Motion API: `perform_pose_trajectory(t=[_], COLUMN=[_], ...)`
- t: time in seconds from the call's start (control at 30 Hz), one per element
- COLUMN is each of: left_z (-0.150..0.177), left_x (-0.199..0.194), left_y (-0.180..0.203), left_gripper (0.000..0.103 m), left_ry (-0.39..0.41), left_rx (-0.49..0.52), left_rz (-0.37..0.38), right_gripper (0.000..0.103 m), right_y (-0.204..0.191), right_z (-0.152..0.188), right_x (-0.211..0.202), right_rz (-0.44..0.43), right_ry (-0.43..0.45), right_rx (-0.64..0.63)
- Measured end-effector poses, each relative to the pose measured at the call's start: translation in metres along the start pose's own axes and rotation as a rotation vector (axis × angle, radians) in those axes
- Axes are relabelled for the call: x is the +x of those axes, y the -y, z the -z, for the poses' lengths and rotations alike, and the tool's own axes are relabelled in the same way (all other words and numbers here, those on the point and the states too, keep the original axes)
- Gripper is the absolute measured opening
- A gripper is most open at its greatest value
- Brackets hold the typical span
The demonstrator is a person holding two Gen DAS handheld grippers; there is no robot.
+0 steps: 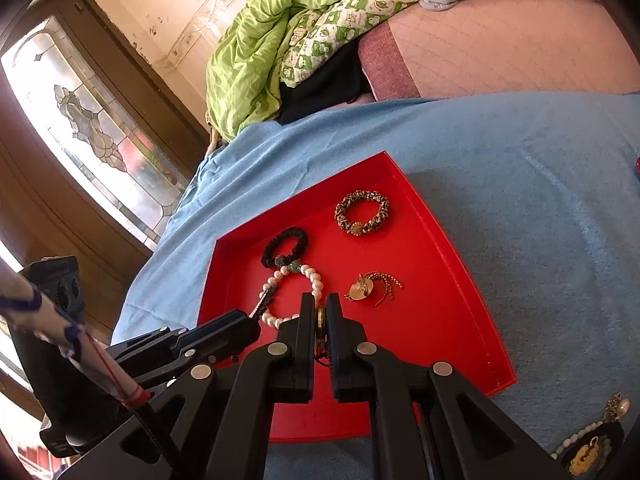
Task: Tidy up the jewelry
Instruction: 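Carry the hair clip and gold charm over the red tray and open both grippers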
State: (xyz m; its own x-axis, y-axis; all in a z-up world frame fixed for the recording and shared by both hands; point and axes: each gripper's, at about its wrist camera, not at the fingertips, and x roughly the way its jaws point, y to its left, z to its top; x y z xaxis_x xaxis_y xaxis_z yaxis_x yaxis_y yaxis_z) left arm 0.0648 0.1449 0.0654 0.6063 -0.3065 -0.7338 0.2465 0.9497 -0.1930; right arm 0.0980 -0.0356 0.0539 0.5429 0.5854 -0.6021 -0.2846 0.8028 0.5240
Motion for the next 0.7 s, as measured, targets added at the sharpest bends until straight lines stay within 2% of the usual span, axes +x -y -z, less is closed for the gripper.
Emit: perform_pose_trajectory(t=[0.7], left_z=[0.008], left_x=[0.028], left_y=[0.006], left_gripper=[0.014], left_ry=[-0.086], left_rx=[-0.014], left_rz=[0.003], right_gripper=[0.006], right_y=[0.033], right_z=[-0.003], right_x=[0.011], right_rz=[0.084], right_ry=[-0.025], right_rx=[0.077])
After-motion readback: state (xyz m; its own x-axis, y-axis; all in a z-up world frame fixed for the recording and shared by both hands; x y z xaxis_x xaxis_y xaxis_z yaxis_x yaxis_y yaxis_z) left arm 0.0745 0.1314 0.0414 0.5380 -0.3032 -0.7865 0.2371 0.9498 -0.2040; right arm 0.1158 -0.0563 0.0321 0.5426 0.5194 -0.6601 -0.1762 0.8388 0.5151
